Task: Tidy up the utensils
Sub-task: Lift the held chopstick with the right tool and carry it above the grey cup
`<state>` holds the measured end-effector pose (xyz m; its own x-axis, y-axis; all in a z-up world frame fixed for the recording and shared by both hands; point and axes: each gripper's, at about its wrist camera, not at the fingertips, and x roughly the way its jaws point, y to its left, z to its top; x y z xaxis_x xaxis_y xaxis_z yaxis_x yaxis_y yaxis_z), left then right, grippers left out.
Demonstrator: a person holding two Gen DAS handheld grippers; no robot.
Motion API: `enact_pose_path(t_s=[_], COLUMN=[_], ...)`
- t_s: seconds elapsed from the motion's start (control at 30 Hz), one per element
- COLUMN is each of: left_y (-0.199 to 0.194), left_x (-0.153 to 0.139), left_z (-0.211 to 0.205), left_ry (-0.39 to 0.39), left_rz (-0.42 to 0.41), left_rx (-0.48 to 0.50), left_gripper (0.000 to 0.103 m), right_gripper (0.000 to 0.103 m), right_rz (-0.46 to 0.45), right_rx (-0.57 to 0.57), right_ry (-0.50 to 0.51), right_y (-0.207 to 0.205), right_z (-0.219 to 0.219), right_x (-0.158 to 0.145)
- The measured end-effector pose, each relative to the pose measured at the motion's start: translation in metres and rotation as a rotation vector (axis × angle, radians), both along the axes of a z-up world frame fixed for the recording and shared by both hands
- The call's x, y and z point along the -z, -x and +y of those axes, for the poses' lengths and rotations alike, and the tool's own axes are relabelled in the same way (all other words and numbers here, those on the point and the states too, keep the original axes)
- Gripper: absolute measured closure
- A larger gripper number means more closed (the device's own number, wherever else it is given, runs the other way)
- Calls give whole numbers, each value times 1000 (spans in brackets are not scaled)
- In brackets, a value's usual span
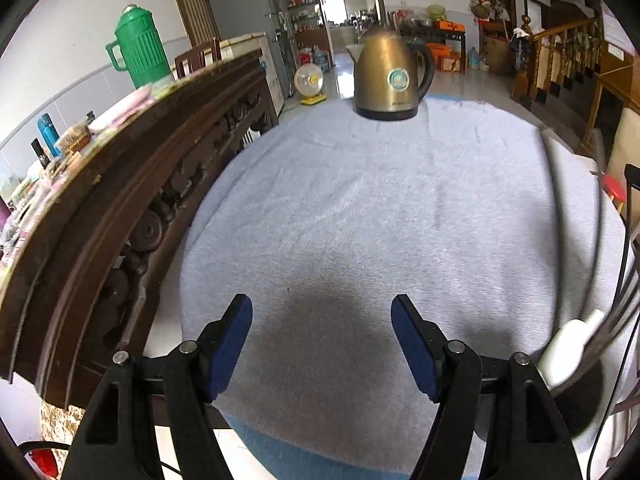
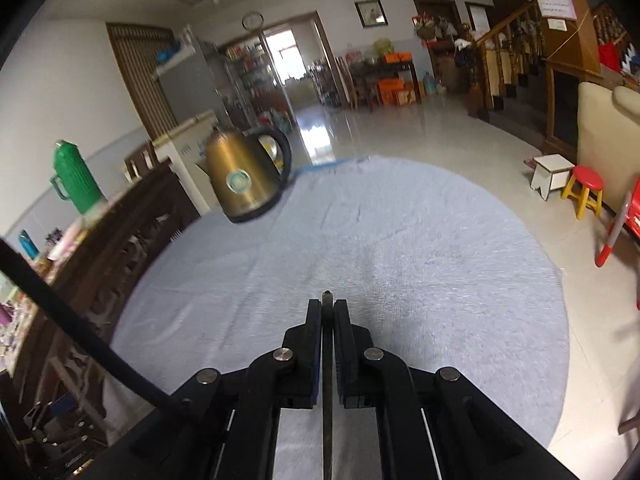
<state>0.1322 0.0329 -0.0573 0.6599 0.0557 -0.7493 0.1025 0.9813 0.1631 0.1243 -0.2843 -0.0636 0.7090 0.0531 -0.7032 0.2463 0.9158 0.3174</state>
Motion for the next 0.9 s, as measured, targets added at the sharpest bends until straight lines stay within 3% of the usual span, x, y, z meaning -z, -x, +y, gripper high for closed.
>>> enact_pose_path(t_s=[0.33,0.9], left_y=[34,62], left_x=[-25,-44], left_z=[-6,-10], left_ry=[6,7], left_rz=[-60,-96], left_rx=[38,58], left_gripper=[30,30], right_gripper=[97,97], right_rz=[-143,-412], right_rx=[-16,-54], right_ry=[10,68], right_y=[63,118], right_z=[18,51], right_x=[-60,-156])
